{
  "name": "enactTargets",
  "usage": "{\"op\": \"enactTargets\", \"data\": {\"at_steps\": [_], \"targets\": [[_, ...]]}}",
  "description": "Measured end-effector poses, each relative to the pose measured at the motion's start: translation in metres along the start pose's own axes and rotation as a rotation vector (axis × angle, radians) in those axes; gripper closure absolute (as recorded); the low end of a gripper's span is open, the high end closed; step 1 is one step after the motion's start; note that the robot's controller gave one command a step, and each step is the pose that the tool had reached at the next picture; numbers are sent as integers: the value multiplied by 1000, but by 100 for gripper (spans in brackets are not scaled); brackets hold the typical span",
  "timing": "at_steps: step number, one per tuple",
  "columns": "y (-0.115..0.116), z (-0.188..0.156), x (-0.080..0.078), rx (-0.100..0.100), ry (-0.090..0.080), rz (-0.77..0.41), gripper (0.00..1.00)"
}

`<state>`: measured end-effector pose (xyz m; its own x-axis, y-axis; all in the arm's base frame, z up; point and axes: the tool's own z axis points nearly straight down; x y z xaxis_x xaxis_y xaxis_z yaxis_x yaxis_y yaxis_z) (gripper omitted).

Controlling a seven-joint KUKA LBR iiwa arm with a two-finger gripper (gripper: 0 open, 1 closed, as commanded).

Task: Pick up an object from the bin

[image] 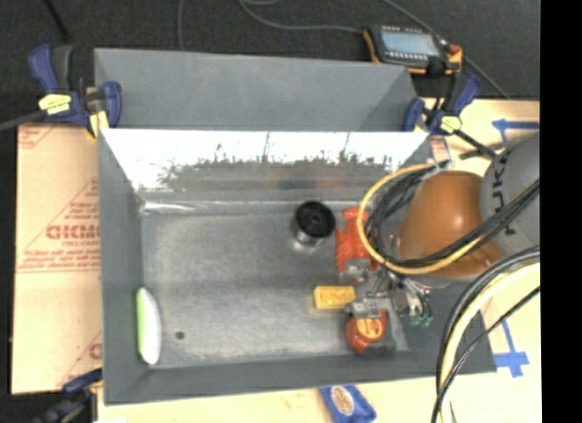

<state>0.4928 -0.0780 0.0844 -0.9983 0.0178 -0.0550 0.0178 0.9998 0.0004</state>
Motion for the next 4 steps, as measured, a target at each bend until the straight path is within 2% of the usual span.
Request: {"op": "enactTargets", "data": {"at_steps": [1,2,3,4], "targets": [[0,0,0,0,0,-1,100],[4,-39,-11,-2,17,12,100],[16,-70,-13,2,52,61,100],[26,-125,-18,1,57,48,100]]}}
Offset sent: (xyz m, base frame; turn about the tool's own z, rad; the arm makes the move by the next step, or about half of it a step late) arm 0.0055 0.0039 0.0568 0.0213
